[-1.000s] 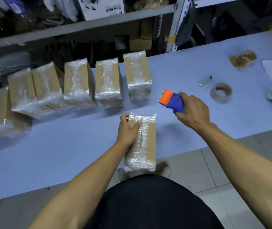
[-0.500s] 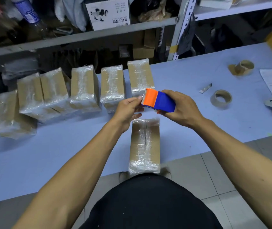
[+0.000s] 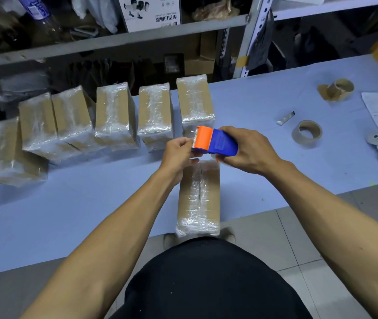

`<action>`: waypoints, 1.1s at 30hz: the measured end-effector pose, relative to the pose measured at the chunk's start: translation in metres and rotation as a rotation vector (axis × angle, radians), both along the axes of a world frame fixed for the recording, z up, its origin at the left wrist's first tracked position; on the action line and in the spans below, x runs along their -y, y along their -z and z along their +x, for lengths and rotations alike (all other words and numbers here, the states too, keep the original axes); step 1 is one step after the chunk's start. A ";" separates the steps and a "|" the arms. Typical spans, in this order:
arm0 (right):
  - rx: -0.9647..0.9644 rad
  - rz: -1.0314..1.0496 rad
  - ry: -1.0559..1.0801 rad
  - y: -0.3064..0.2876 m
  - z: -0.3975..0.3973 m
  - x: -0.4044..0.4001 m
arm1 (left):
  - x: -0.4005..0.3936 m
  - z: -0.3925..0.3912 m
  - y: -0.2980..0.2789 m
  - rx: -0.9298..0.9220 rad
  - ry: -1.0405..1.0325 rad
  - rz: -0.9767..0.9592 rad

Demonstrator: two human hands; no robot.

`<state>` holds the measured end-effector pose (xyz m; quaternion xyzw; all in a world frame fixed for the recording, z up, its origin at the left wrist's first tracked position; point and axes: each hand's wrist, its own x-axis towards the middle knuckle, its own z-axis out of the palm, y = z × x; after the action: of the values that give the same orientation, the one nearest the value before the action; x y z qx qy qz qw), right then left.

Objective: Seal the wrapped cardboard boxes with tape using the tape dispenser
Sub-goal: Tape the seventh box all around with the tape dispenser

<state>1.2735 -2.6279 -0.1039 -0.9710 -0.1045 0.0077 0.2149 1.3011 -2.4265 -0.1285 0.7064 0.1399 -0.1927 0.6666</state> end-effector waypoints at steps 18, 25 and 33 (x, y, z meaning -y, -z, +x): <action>-0.264 -0.099 0.088 0.038 -0.018 0.050 | -0.052 -0.013 0.072 -0.136 -0.246 0.205; -0.292 -0.024 0.126 0.051 -0.021 0.050 | -0.018 -0.023 0.092 -0.462 -0.244 -0.054; -0.294 0.036 0.126 0.059 -0.026 0.052 | -0.038 -0.017 0.101 -0.440 -0.324 0.269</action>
<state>1.2479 -2.6804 -0.1633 -0.9600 -0.0111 0.1344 0.2454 1.2839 -2.3888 -0.2295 0.6981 0.4160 -0.2119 0.5429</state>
